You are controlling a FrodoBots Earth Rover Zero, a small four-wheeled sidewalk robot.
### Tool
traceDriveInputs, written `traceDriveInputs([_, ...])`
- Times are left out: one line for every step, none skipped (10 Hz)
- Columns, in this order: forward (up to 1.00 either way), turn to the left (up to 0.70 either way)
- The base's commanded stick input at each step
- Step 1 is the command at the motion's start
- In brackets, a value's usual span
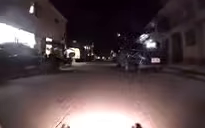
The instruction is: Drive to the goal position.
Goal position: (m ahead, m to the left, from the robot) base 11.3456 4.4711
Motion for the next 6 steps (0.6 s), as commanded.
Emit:
traceDriveInputs([0.85, 0.00])
traceDriveInputs([0.85, 0.00])
traceDriveInputs([0.85, 0.00])
traceDriveInputs([0.85, 0.00])
traceDriveInputs([0.85, 0.00])
traceDriveInputs([0.85, 0.00])
